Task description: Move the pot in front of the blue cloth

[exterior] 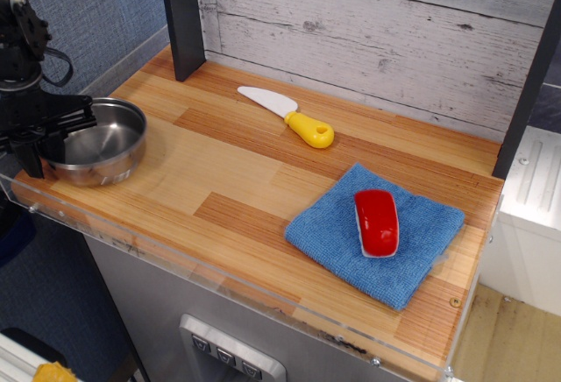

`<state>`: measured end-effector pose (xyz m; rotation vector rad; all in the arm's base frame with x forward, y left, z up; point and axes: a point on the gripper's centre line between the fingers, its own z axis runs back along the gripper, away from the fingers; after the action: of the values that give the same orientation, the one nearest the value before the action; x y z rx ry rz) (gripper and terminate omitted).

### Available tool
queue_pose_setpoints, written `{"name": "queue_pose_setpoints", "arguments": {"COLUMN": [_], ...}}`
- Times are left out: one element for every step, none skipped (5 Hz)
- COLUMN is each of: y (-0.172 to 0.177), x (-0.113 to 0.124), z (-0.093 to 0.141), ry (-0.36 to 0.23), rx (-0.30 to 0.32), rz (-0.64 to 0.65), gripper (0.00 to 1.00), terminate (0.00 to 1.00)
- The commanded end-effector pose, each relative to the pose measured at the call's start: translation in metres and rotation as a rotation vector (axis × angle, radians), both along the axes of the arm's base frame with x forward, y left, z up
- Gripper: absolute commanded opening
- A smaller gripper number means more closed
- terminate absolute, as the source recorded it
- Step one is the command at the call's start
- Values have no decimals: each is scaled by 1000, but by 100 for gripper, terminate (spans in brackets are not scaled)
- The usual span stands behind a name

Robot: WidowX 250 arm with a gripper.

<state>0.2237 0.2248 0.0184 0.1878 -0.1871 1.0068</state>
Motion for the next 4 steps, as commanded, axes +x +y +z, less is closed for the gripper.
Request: {"name": "queue_pose_setpoints", "arguments": {"y": [-3, -13, -29, -46], "x": [-1, 7, 16, 27], "z": [20, 31, 46, 66], "ry": [-52, -86, -123, -170], "rx": [0, -17, -35, -45], "rz": [-22, -41, -59, -76], "gripper": [0, 0, 0, 0], "terminate": [0, 0, 0, 0]}}
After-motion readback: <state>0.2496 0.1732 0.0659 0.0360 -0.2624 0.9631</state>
